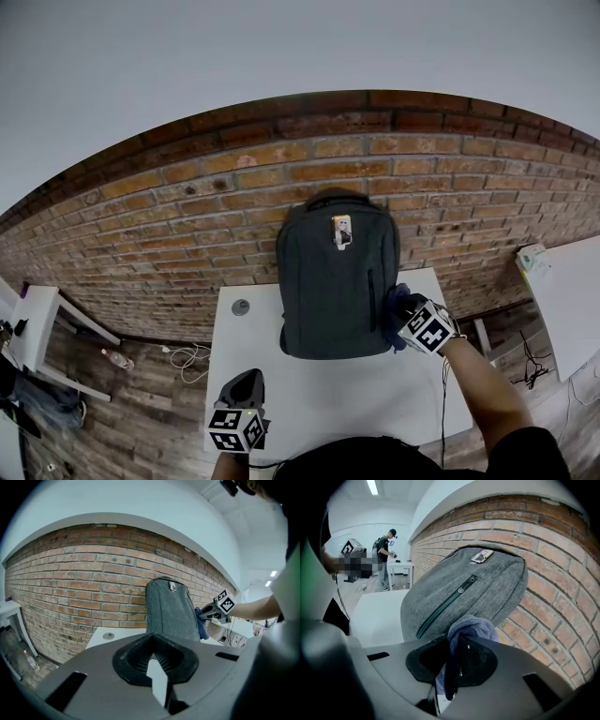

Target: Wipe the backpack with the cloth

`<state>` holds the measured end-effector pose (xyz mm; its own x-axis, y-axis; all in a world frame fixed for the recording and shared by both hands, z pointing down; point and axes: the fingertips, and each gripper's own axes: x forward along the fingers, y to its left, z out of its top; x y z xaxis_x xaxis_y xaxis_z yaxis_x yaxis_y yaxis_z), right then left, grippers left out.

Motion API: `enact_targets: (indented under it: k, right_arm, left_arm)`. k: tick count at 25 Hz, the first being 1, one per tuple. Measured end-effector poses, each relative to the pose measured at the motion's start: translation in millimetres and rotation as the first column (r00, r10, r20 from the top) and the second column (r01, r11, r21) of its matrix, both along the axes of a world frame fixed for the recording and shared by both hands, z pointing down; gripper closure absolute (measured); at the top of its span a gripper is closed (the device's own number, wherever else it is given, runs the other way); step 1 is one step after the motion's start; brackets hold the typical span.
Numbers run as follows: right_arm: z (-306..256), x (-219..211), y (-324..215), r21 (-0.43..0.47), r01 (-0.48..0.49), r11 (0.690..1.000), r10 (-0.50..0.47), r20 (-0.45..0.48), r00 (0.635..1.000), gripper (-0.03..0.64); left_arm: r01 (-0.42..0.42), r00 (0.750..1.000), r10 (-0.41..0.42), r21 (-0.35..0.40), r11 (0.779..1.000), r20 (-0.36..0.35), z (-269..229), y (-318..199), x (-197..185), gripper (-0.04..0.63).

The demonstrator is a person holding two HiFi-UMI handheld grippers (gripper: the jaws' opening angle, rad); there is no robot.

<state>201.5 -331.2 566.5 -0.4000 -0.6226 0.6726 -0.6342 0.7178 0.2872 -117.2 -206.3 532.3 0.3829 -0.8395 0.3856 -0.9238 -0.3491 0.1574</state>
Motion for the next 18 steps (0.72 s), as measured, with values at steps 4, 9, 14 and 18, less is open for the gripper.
enact_targets:
  k: [4,9,14,18]
  right_arm:
    - [-19.7,2.7,-13.9,0.031,-0.006,0.999,0.006,-0.003,1.000,0.577]
    - [-56.5,8.1,-39.1,0.112,-0.041,0.993,0.037,0.031,0.999,0.577]
    - [-104.3,14.7,-75.0,0.171,-0.108,0.979,0.090,0.109,0.990,0.577]
    - [-133.3,13.7,-100.6,0.192,-0.141,0.971,0.114,0.145,0.983,0.577]
  left_arm:
    - [0.006,1.000,-0.006,0.002,1.000,-0.002,-0.2,0.3,-1.9,0.598]
    - [0.011,1.000,-0.011,-0.005,1.000,0.000,0.9,3.5,-3.1,0.598]
    - [0.016,1.000,-0.016,0.001,1.000,0.004,-1.3,4.2,-4.0,0.598]
    - [0.025,1.000,-0.025,0.003,1.000,0.004,-2.2,5.6,-6.7,0.598]
